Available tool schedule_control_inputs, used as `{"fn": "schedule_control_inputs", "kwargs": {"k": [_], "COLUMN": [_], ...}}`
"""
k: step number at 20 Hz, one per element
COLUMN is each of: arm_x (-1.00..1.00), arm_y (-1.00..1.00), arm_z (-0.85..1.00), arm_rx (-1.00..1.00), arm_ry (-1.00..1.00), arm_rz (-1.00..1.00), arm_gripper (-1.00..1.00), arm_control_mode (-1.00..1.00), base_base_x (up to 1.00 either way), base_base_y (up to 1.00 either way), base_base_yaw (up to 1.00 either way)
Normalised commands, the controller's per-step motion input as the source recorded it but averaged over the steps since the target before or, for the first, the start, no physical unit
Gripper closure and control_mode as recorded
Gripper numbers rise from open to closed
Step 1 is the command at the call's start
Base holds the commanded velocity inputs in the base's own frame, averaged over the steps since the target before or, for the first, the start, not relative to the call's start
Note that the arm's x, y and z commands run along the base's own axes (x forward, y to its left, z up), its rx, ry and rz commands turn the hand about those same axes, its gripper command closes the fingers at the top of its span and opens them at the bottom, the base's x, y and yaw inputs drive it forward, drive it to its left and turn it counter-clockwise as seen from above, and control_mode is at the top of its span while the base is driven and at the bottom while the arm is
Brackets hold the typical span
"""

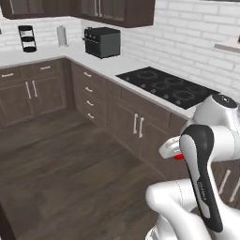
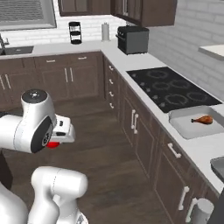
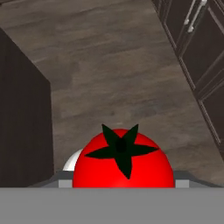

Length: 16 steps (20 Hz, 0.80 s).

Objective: Place one tomato and one chicken drumstick in each tupperware on the nearby counter, to pack two identical lunches.

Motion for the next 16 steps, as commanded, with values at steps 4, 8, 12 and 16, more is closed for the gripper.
{"fn": "schedule_control_inputs", "kwargs": {"k": [4,8,12,16], "arm_x": [0.0,0.0,0.0,0.0], "arm_y": [0.0,0.0,0.0,0.0], "arm_z": [0.0,0.0,0.0,0.0], "arm_rx": [0.0,0.0,0.0,0.0], "arm_ry": [0.0,0.0,0.0,0.0], "arm_rz": [0.0,0.0,0.0,0.0], "arm_gripper": [1.0,1.0,1.0,1.0], "arm_control_mode": [1.0,1.0,1.0,1.0], "base_base_x": [1.0,0.93,0.63,0.39], "base_base_y": [-0.03,0.0,0.0,0.0], "base_base_yaw": [-0.41,-0.65,-0.79,-0.91]}}
